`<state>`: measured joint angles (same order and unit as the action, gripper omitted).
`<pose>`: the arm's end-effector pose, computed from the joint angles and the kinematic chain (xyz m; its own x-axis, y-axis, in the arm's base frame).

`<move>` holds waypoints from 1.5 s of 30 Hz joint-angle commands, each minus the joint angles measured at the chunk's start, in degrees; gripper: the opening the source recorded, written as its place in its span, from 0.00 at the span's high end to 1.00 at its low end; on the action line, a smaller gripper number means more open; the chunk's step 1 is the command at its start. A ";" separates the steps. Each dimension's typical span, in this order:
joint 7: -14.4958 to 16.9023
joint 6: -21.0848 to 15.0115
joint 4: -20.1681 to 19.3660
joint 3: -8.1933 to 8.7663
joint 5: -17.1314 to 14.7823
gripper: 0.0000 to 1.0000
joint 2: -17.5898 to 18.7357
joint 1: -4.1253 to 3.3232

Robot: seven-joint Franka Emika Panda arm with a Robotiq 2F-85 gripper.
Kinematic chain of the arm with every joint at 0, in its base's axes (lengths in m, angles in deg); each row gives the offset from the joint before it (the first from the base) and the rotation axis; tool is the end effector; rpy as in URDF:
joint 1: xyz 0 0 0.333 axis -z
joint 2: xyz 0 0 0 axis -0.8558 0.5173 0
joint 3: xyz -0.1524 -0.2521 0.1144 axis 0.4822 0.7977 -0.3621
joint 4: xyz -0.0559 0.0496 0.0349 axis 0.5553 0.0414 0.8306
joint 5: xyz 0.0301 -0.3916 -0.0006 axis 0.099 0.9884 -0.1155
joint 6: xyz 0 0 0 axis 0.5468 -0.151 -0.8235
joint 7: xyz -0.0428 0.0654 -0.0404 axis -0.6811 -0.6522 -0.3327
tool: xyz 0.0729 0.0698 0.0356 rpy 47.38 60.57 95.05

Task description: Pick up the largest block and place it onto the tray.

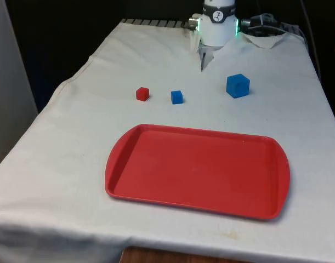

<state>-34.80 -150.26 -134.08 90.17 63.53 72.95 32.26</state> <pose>0.5678 0.0053 0.4781 0.9930 0.0341 -0.1128 0.0303 -0.9989 -0.0350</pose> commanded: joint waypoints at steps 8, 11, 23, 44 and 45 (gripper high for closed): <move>-2.58 -3.50 -5.56 -1.60 2.92 0.00 -3.78 -0.29; -3.15 -4.35 -7.16 -2.18 3.55 0.00 -4.70 -0.23; -4.53 -6.93 -12.66 -3.90 6.30 0.00 -7.85 -0.06; -4.64 -17.82 -24.47 -6.02 8.42 0.00 -10.89 0.00; -4.64 -18.45 -25.04 -6.07 8.42 0.00 -11.00 0.00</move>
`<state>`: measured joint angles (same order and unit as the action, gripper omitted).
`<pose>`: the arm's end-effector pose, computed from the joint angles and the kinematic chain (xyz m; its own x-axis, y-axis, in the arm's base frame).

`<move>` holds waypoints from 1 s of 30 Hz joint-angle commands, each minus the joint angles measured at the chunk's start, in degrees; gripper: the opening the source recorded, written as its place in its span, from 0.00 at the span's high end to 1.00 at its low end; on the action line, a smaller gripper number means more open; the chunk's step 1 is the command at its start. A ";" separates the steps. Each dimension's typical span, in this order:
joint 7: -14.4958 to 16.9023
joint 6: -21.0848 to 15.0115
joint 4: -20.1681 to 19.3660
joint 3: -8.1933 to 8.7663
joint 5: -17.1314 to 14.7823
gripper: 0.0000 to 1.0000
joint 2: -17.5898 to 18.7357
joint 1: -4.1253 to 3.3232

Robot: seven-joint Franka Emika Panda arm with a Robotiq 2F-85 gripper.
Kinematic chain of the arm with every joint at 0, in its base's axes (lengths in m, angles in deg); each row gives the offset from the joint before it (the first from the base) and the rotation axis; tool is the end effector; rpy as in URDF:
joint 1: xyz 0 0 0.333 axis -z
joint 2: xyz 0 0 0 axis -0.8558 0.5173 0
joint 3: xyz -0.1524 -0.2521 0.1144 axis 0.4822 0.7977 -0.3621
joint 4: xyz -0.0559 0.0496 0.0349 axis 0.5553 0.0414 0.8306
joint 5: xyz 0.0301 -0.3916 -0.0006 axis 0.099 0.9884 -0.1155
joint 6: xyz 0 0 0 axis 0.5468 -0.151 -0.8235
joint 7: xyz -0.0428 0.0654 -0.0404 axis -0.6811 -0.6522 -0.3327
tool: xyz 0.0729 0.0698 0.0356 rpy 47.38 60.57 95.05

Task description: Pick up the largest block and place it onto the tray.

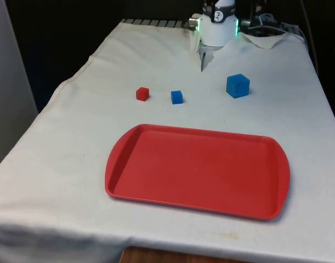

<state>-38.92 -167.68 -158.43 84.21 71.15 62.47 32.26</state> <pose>0.4930 0.0416 0.3968 0.9903 0.1213 -0.0678 0.1228 -0.9923 0.0175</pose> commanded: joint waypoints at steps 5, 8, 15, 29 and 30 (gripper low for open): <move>-0.29 -4.30 -3.78 -0.46 0.74 0.00 -0.92 0.06; 0.17 -6.70 -6.19 -0.46 0.74 0.00 -1.15 0.11; 0.92 -10.49 -9.63 -0.52 0.69 0.00 -1.20 0.11; 2.75 -19.82 -17.30 -0.46 0.57 0.00 -0.74 0.11; 2.86 -20.40 -17.76 -0.46 0.52 0.00 -0.69 0.11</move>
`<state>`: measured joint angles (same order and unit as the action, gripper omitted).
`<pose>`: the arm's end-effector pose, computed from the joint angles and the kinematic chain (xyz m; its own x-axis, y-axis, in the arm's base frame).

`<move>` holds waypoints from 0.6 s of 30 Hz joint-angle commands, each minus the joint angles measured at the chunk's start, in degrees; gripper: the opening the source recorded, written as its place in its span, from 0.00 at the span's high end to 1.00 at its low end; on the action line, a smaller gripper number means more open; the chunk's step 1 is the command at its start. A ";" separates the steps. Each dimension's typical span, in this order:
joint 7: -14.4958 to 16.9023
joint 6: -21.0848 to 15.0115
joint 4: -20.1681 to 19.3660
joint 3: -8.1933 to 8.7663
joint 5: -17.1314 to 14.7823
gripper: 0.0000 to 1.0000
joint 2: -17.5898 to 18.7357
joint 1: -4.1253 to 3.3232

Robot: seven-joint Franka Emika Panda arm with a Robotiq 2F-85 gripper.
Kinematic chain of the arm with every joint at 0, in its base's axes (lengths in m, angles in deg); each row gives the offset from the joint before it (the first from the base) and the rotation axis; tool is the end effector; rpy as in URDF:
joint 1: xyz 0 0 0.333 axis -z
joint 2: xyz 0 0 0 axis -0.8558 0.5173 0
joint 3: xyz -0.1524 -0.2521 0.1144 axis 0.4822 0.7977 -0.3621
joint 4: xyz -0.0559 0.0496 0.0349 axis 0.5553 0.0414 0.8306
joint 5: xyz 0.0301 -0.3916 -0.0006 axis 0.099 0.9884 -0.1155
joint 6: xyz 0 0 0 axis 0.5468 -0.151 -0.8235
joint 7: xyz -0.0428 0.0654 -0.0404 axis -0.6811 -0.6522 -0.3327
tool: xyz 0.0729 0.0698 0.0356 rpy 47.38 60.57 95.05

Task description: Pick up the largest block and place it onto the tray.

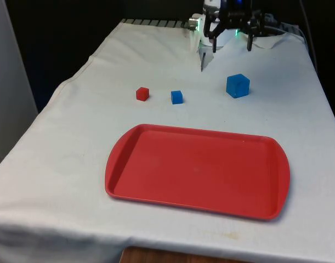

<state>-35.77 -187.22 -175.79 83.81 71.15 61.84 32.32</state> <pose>0.4367 0.0460 0.3026 0.9801 0.1977 -0.0188 0.1977 -0.9803 -0.0005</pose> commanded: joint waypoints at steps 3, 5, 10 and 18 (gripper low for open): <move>0.29 -3.61 -2.52 -0.06 0.46 0.00 0.23 0.00; 0.57 -5.10 -3.61 -0.06 0.46 0.00 0.40 0.00; 1.32 -8.65 -6.02 -0.11 0.34 0.00 0.97 -0.06; 1.55 -14.32 -8.59 -1.55 -0.11 0.00 3.04 -0.29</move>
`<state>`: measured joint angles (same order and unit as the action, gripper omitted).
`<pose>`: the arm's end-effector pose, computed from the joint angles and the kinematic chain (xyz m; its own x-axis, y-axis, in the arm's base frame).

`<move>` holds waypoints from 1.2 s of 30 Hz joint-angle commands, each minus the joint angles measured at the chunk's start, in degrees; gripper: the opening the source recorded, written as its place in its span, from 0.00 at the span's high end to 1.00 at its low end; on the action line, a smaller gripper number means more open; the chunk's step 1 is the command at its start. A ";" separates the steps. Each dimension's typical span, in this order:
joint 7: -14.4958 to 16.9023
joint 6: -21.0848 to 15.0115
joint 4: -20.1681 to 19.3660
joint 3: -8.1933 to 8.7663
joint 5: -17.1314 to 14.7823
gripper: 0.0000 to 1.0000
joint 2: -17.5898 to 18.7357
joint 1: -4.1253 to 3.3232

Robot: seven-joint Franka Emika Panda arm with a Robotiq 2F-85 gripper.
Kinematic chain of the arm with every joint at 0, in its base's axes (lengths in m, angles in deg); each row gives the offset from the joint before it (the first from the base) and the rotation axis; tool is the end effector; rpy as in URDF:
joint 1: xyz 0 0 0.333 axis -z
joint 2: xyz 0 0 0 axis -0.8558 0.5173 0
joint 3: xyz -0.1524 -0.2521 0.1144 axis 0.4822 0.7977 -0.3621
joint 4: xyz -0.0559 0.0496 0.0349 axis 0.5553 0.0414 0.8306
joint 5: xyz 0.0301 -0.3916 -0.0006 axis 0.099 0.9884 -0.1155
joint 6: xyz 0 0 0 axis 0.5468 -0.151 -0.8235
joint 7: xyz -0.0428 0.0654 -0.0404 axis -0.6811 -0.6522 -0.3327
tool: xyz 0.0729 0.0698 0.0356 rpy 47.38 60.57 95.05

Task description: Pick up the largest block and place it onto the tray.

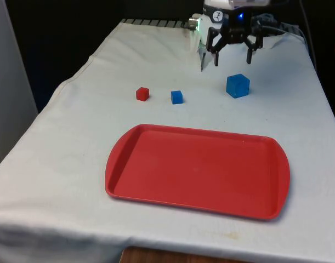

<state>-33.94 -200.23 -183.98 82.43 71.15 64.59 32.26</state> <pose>0.4029 0.0550 0.2509 0.9657 0.2588 0.0197 0.2586 -0.9659 0.0099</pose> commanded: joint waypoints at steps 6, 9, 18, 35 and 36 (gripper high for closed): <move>-0.52 -3.72 -1.20 -1.60 -0.11 0.00 1.78 0.00; -1.43 -7.91 -2.41 -3.15 -0.29 0.00 3.55 -0.23; -2.01 -14.55 -4.58 -5.04 -0.17 0.00 7.22 0.00; 0.00 -19.65 -5.16 -4.81 -0.46 0.99 11.40 0.86; 0.06 -19.71 -5.21 -4.81 -0.52 0.99 11.40 0.92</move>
<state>-34.28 -219.13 -188.80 77.91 71.04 76.05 32.89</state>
